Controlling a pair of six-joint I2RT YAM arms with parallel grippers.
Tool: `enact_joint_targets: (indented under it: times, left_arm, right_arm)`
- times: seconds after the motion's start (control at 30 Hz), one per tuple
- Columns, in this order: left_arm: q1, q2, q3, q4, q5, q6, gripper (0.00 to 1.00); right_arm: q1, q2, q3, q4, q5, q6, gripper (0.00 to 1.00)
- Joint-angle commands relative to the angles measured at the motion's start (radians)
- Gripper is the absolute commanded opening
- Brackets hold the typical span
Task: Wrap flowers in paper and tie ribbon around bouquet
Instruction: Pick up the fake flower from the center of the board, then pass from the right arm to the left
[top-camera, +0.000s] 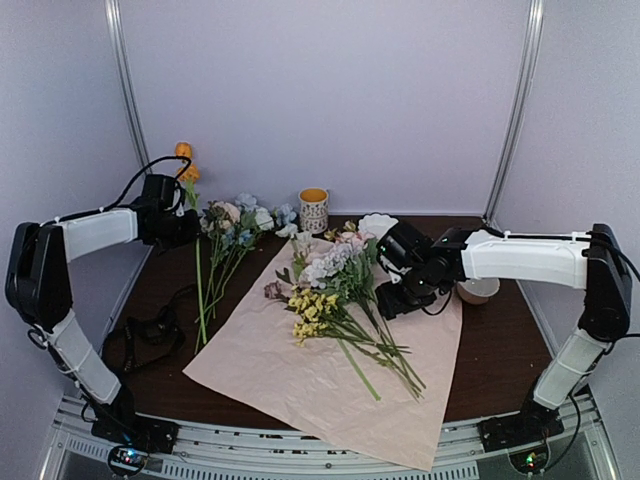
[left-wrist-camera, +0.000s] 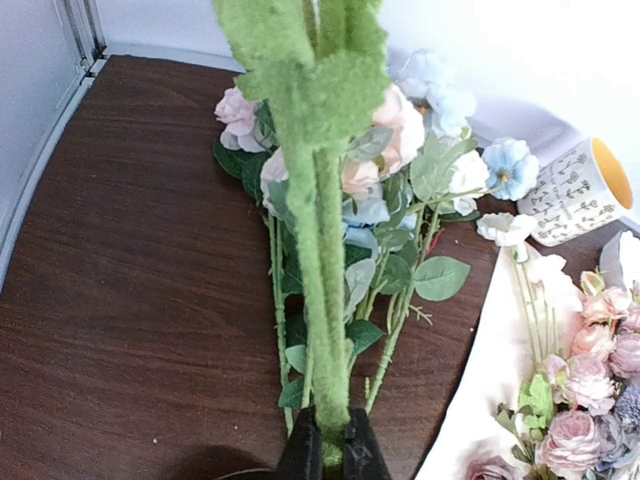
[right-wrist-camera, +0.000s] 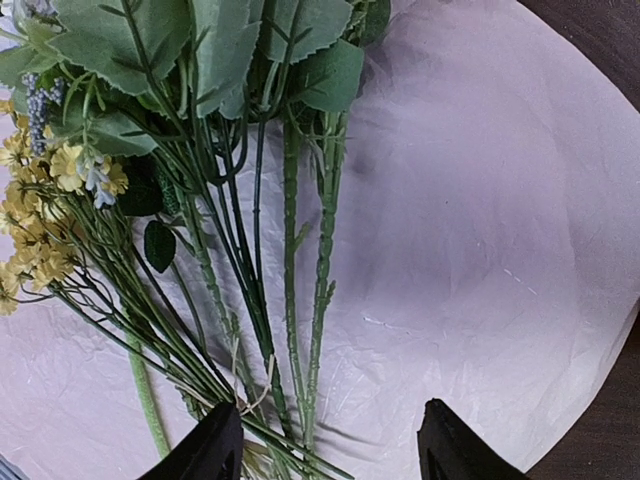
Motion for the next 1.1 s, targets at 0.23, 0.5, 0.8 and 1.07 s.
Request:
enact_joint_targets:
  times: [0.23, 0.5, 0.8, 1.07]
  left_arm:
    - [-0.034, -0.503, -0.176, 0.401, 0.106, 0.049, 0.00]
    - [-0.364, -0.526, -0.229, 0.662, 0.225, -0.052, 0.00]
    - [-0.538, -0.358, -0.176, 0.904, 0.351, -0.162, 0.00]
    - [-0.611, -0.283, -0.169, 0.990, 0.371, -0.218, 0.00]
  right_arm:
    - [0.010, -0.167, 0.017, 0.120, -0.093, -0.119, 0.61]
    - [0.127, -0.193, 0.099, 0.470, -0.342, -0.196, 0.64]
    - [0.180, -0.051, 0.233, 0.536, -0.339, -0.155, 0.80]
    - [0.179, 0.024, 0.304, 0.536, -0.298, -0.101, 0.47]
